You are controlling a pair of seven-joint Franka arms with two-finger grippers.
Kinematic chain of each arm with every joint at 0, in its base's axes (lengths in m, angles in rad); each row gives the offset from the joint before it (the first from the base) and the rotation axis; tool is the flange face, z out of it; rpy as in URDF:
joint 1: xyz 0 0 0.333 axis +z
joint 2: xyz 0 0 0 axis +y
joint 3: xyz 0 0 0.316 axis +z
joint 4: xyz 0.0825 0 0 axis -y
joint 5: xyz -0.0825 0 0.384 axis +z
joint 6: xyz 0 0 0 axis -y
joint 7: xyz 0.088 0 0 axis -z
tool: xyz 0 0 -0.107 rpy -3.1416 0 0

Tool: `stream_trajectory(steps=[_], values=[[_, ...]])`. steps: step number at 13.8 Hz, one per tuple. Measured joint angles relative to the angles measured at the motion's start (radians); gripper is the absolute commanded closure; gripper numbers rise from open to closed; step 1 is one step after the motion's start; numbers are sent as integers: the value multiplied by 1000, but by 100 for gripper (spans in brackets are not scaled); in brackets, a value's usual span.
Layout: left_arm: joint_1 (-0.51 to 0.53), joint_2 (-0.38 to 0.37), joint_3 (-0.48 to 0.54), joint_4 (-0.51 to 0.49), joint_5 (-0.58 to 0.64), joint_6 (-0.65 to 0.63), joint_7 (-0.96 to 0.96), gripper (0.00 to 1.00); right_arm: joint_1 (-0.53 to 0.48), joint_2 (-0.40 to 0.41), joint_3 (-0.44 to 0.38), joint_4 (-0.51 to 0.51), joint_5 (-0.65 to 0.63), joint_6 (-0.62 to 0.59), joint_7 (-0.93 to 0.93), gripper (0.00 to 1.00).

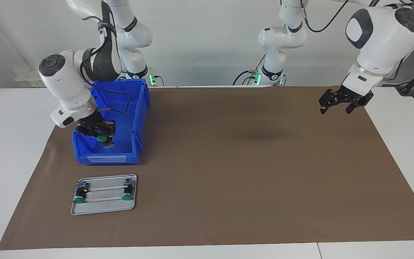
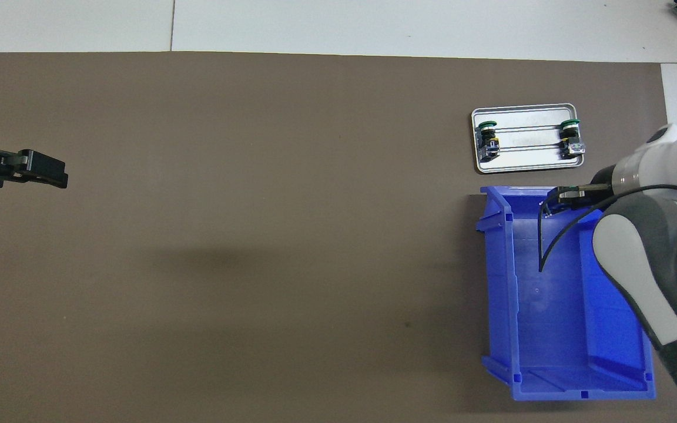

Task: Place and press button with both arms
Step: 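Lower the button into the blue bin and open the right gripper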

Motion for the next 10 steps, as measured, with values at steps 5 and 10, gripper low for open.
stream_trajectory(steps=[5,10], values=[[4,0,0,0,0,0,0,0,-6,-116,0,-316,0,268,0,100],[4,0,0,0,0,0,0,0,-34,-114,0,-388,0,358,-3,87]])
